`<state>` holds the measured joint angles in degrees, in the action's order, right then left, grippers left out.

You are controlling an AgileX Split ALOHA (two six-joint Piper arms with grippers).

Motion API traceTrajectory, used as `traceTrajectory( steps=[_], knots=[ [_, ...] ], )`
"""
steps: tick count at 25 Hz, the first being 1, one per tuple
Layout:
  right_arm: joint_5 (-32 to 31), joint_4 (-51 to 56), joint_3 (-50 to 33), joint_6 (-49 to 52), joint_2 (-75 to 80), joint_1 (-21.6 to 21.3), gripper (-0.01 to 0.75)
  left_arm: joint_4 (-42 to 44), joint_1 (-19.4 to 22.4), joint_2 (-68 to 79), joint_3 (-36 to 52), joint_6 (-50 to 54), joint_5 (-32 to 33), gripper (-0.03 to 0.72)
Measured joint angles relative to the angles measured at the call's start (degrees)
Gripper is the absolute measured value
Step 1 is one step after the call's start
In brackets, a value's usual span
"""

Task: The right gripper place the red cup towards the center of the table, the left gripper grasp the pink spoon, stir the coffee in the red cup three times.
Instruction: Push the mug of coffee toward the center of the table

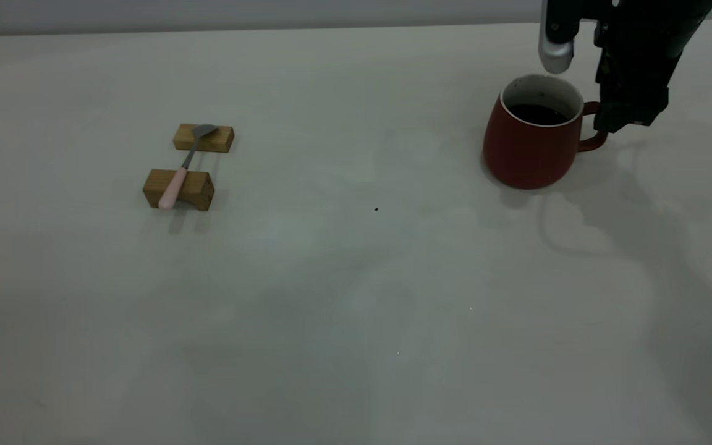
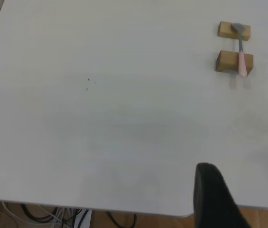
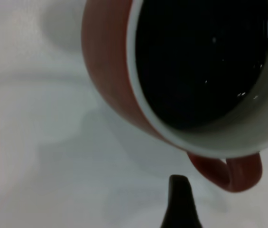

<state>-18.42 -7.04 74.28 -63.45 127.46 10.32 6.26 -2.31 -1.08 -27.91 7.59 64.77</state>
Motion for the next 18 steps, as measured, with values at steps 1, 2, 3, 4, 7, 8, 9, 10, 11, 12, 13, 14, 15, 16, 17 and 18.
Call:
traceTrajectory(
  steps=[1, 2, 3, 4, 7, 8, 9, 10, 11, 12, 13, 14, 15, 16, 17, 18],
  knots=[
    [0.28, 0.16, 0.0, -0.07, 0.22, 0.0, 0.587, 0.0, 0.0, 0.0, 0.0, 0.0, 0.0, 0.388],
    [0.49, 0.32, 0.01, -0.15, 0.42, 0.0, 0.587, 0.0, 0.0, 0.0, 0.0, 0.0, 0.0, 0.388],
    [0.54, 0.37, 0.01, -0.19, 0.57, 0.0, 0.587, 0.0, 0.0, 0.0, 0.0, 0.0, 0.0, 0.388],
    [0.6, 0.43, 0.01, -0.26, 0.79, 0.14, 0.587, 0.0, 0.0, 0.0, 0.0, 0.0, 0.0, 0.388],
    [1.06, 0.55, 0.01, -0.54, 1.15, 0.68, 0.587, 0.0, 0.0, 0.0, 0.0, 0.0, 0.0, 0.388],
    [1.33, 0.55, 0.01, -0.69, 1.28, 0.91, 0.587, 0.0, 0.0, 0.0, 0.0, 0.0, 0.0, 0.388],
    [1.61, 0.59, 0.01, -0.74, 1.53, 1.16, 0.587, 0.0, 0.0, 0.0, 0.0, 0.0, 0.0, 0.388],
    [1.66, 0.59, 0.01, -0.82, 1.73, 1.39, 0.587, 0.0, 0.0, 0.0, 0.0, 0.0, 0.0, 0.388],
    [1.74, 0.59, 0.01, -0.94, 1.95, 1.55, 0.587, 0.0, 0.0, 0.0, 0.0, 0.0, 0.0, 0.388],
    [1.79, 0.59, 0.01, -0.98, 2.11, 1.66, 0.587, 0.0, 0.0, 0.0, 0.0, 0.0, 0.0, 0.388],
    [1.79, 0.59, 0.01, -1.1, 2.23, 1.77, 0.587, 0.0, 0.0, 0.0, 0.0, 0.0, 0.0, 0.388],
    [1.91, 0.65, 0.01, -1.11, 2.46, 1.88, 0.587, 0.0, 0.0, 0.0, 0.0, 0.0, 0.0, 0.388],
    [2.09, 0.66, 0.01, -1.11, 2.6, 2.15, 0.587, 0.0, 0.0, 0.0, 0.0, 0.0, 0.0, 0.388],
    [2.24, 0.73, 0.01, -1.11, 2.66, 2.31, 0.589, 0.0, 0.0, 0.0, 0.0, 0.0, 0.0, 0.388],
    [2.43, 0.9, 0.01, -1.17, 2.66, 2.56, 0.589, 0.0, 0.0, 0.0, 0.0, 0.0, 0.0, 0.388],
    [2.57, 0.97, 0.01, -1.17, 2.66, 2.84, 0.589, 0.0, 0.0, 0.0, 0.0, 0.0, 0.0, 0.388]
  ],
)
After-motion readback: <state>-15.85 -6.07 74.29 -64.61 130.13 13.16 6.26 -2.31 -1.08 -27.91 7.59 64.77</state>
